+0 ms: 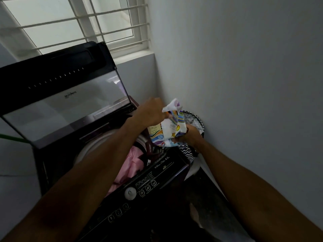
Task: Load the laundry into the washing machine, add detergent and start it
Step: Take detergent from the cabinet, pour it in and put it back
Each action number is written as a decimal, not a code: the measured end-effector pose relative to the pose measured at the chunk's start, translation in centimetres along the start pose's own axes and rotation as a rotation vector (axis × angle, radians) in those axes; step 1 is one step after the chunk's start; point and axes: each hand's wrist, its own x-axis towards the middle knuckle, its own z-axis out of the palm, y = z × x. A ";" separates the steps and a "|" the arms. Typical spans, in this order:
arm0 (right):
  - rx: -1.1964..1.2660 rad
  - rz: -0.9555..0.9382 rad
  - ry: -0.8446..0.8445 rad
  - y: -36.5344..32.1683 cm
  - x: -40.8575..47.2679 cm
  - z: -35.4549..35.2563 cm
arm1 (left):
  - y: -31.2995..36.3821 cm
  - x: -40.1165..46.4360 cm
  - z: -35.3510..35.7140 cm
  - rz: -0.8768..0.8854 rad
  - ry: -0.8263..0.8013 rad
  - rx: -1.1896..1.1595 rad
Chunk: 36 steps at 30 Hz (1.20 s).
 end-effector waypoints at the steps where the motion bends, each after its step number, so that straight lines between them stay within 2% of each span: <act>1: 0.075 0.041 0.023 0.3 -0.6 -0.1 | 0.5 -0.2 0.0 0.016 0.017 0.002; 6: 0.421 0.286 0.220 3.3 -3.3 -0.1 | 3.8 -1.2 0.1 0.040 0.101 -0.033; 10: 0.852 0.257 0.096 2.9 -5.4 0.9 | 5.9 -1.4 -2.0 0.059 0.183 -0.167; 16: 1.193 0.134 -0.119 0.8 -6.1 1.4 | 7.5 -2.2 -4.5 0.070 0.206 -0.244; 18: 1.179 0.110 -0.176 0.4 -6.7 1.0 | 6.9 -2.5 -4.4 0.043 0.199 -0.250; 20: 1.094 0.125 -0.149 0.4 -7.3 0.6 | 5.8 -2.8 -3.9 0.030 0.187 -0.210; 22: 1.010 0.164 -0.077 0.8 -7.7 0.4 | 4.8 -3.2 -3.0 0.004 0.136 -0.180; 27: 0.874 0.234 0.084 1.7 -8.8 -0.6 | 2.2 -3.2 0.4 0.032 -0.071 -0.282; 32: 0.798 0.224 0.210 1.9 -9.7 -2.0 | -0.8 -1.4 3.1 0.077 -0.265 -0.243; 36: 0.717 0.210 0.339 1.6 -10.1 -2.4 | -2.6 -0.6 4.7 0.056 -0.350 -0.331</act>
